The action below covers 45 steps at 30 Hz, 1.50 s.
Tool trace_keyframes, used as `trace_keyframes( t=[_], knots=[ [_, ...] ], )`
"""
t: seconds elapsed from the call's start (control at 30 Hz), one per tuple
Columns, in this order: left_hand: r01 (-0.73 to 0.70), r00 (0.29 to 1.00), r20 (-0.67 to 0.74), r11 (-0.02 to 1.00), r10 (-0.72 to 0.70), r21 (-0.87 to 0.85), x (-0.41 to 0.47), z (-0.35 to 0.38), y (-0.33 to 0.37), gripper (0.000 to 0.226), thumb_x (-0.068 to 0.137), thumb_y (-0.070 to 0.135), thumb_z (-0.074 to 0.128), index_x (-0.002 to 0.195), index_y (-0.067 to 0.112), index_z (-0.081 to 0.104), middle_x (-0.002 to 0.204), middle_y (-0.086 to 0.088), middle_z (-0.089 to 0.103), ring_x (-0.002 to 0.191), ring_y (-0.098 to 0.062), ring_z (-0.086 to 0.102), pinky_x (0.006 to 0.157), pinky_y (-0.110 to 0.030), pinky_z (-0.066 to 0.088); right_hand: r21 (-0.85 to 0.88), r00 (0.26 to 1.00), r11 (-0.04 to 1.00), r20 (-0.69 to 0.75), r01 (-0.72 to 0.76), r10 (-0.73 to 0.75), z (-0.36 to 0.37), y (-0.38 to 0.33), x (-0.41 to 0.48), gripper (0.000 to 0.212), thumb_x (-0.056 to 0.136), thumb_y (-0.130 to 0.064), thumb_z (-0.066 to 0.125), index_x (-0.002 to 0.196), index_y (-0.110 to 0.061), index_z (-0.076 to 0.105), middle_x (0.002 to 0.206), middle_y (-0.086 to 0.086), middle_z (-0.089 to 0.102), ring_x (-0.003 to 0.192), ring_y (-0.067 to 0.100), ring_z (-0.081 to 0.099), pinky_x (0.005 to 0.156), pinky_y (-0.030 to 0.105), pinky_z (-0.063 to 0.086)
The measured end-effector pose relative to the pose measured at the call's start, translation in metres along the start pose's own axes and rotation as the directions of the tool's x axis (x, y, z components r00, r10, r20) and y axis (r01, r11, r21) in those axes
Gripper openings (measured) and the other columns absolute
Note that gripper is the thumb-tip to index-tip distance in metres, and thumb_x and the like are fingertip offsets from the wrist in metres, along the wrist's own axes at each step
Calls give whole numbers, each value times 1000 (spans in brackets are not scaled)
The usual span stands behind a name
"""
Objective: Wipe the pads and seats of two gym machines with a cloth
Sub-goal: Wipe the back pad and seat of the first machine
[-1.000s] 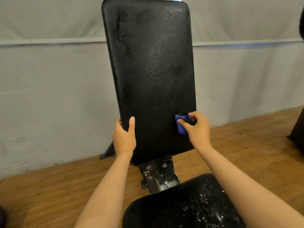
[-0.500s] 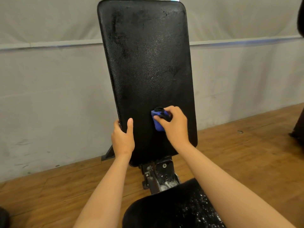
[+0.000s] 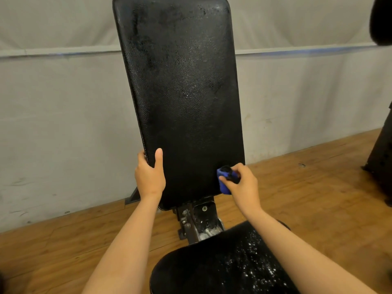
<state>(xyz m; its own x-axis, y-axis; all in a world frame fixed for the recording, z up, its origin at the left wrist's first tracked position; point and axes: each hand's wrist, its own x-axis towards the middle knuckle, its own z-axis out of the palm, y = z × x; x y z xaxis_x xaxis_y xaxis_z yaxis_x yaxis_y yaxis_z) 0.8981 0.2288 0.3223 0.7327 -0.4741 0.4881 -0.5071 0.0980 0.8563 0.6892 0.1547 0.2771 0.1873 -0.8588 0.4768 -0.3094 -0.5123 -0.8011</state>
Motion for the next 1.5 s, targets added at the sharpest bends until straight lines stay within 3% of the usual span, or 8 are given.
trace_keyframes(
  t=[0.17, 0.33, 0.57, 0.73, 0.93, 1.2, 1.4, 1.5],
  knots=[
    [0, 1000, 6, 1000, 0, 5, 0, 0, 1, 52, 95, 52, 41, 129, 14, 49, 111, 5, 56, 98, -11, 53, 83, -27, 46, -51, 996, 996, 33, 79, -77, -2, 0, 2, 22, 79, -21, 76, 91, -19, 58, 91, -4, 56, 85, 8, 54, 72, 19, 45],
    [-3, 1000, 0, 1000, 3, 7, 0, 0, 1, 52, 95, 51, 42, 128, 13, 50, 113, 2, 58, 98, -12, 54, 84, -28, 47, 98, 971, 987, -189, -129, 146, -30, 13, 23, 21, 82, -23, 73, 91, -11, 58, 92, 5, 60, 86, 20, 58, 75, 33, 50],
    [-2, 1000, -7, 1000, 2, 11, 0, 0, 0, 50, 96, 51, 42, 127, 12, 51, 115, -2, 60, 99, -12, 54, 85, -28, 48, 97, 950, 965, -176, -243, 257, -23, 35, 7, 22, 83, -22, 71, 87, -9, 54, 90, 8, 61, 84, 24, 60, 70, 31, 49],
    [7, 1000, 3, 1000, -7, 5, -1, 0, -1, 49, 96, 51, 42, 125, 12, 51, 113, 0, 59, 99, -12, 55, 84, -27, 48, 41, 985, 986, -47, -163, 165, 0, 17, -14, 21, 81, -17, 73, 84, -12, 53, 87, 3, 59, 80, 15, 57, 65, 21, 43],
    [10, 999, 40, 1000, -9, -15, 2, -1, 0, 49, 96, 51, 43, 125, 12, 51, 111, 2, 59, 99, -13, 56, 84, -28, 48, -45, 995, 999, 103, 17, -13, 20, -8, -19, 23, 79, -21, 75, 87, -19, 53, 89, -6, 55, 83, 8, 54, 70, 22, 48],
    [7, 989, 147, 999, -2, -31, 8, -5, -6, 52, 96, 53, 40, 133, 17, 43, 116, 9, 52, 108, -12, 52, 91, -29, 45, 7, 997, 998, -53, -61, 62, 15, -8, -21, 23, 82, -18, 73, 84, -21, 50, 90, -3, 52, 80, 7, 51, 65, 11, 40],
    [15, 985, 175, 999, -9, -37, 11, -5, -10, 65, 90, 63, 38, 137, 18, 39, 135, 0, 53, 116, -9, 48, 99, -33, 44, -72, 992, 996, 120, 51, -42, 59, -49, -41, 23, 82, -24, 72, 92, -22, 52, 94, -8, 50, 85, 5, 51, 73, 19, 45],
    [2, 982, 191, 999, 9, -55, 11, -4, -12, 77, 82, 74, 37, 133, 17, 42, 129, -2, 57, 115, -14, 54, 99, -37, 47, -80, 984, 992, 156, 96, -83, 81, -67, -53, 24, 82, -27, 72, 94, -22, 52, 95, -7, 50, 87, 7, 50, 75, 23, 47]
  ],
)
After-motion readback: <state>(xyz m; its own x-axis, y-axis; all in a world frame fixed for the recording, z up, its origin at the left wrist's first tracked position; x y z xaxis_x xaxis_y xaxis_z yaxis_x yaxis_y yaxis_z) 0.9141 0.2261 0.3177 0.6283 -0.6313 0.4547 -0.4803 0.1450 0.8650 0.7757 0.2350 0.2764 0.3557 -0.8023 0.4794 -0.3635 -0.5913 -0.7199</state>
